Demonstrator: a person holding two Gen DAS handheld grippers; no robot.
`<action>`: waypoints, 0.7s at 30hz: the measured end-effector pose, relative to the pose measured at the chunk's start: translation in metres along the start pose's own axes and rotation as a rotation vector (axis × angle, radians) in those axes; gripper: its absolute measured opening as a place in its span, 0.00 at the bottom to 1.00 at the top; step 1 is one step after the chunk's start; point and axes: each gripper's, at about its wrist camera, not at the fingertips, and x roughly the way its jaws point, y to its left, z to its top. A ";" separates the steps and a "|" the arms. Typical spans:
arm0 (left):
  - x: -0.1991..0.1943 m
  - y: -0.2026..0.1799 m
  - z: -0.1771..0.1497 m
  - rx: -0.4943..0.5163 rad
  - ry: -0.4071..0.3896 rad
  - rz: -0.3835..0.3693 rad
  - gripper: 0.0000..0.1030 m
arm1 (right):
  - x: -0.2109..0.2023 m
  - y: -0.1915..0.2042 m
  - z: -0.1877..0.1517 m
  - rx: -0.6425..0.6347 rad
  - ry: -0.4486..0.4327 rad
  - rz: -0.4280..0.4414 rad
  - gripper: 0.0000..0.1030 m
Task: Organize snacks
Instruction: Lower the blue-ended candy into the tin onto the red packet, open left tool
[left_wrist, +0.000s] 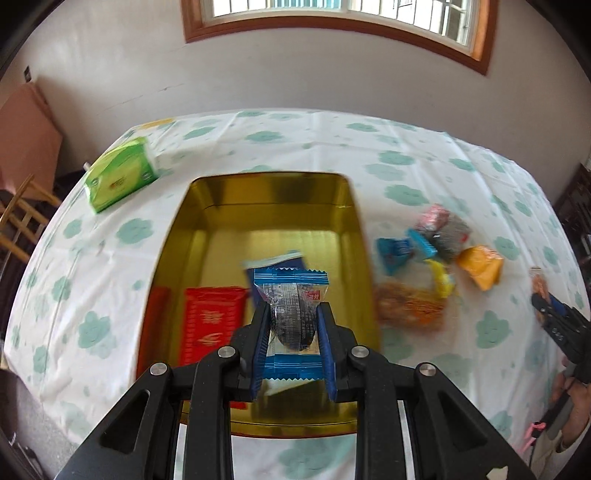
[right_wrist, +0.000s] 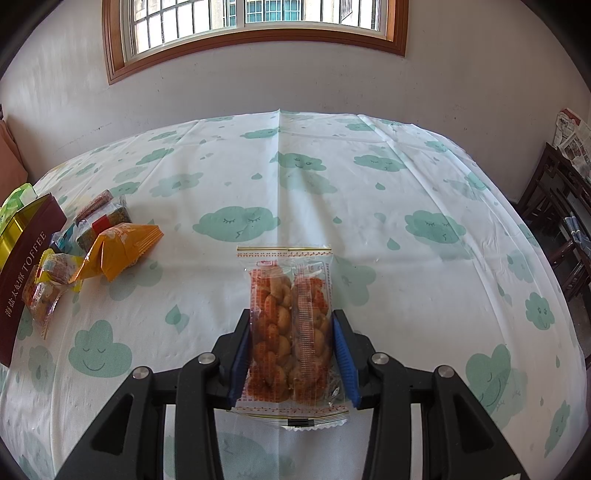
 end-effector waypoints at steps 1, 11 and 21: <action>0.002 0.007 0.000 -0.013 0.004 0.009 0.21 | 0.000 0.000 0.000 0.000 0.000 0.000 0.41; 0.024 0.045 -0.014 -0.035 0.065 0.065 0.21 | 0.000 0.000 0.000 0.000 0.000 0.000 0.41; 0.036 0.047 -0.020 -0.025 0.099 0.082 0.22 | 0.000 0.000 0.000 -0.001 0.000 0.000 0.41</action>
